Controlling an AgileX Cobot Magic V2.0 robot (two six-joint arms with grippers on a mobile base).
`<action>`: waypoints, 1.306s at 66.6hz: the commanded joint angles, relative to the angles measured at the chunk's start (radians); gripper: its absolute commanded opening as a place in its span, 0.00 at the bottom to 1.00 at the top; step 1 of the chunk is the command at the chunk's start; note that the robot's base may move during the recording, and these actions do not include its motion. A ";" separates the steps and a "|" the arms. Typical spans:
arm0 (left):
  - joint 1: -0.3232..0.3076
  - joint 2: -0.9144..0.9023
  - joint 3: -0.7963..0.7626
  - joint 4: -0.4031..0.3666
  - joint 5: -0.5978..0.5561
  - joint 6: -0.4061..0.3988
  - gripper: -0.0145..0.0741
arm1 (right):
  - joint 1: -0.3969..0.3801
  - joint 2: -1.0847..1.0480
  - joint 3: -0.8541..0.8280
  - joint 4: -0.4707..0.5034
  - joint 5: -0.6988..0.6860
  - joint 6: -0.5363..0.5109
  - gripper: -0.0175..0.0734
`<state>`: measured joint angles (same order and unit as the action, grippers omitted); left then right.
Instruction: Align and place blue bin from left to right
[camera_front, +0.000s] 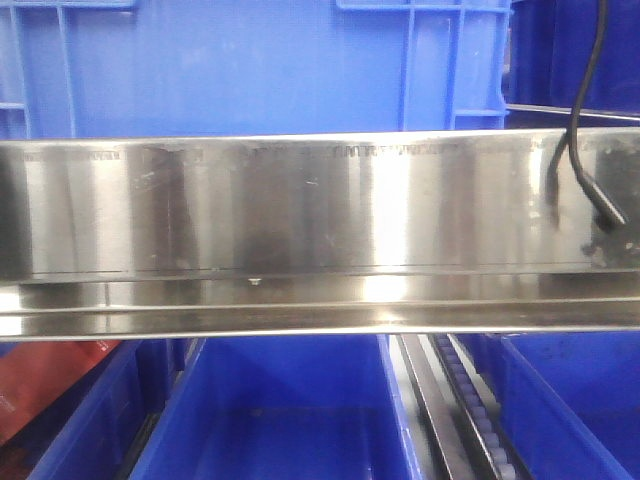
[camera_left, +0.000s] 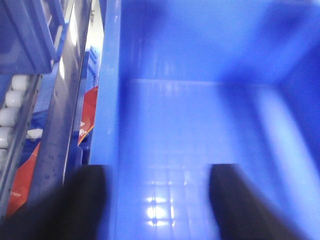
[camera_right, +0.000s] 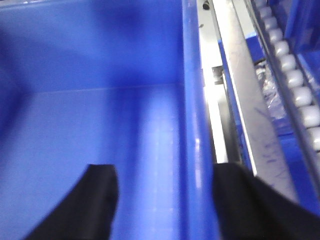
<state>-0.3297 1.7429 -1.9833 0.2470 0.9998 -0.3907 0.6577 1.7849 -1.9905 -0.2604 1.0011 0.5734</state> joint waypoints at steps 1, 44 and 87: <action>-0.004 -0.024 -0.023 0.000 0.007 0.000 0.31 | 0.002 -0.037 -0.011 -0.011 -0.005 -0.044 0.36; -0.018 -0.164 0.033 -0.047 -0.011 -0.004 0.04 | 0.014 -0.171 0.006 -0.004 0.050 -0.132 0.12; -0.053 -0.684 0.899 -0.088 -0.735 -0.009 0.04 | 0.014 -0.706 0.847 -0.047 -0.631 -0.143 0.12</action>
<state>-0.3789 1.1217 -1.1593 0.1659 0.3722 -0.3945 0.6706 1.1500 -1.2405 -0.2868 0.4755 0.4384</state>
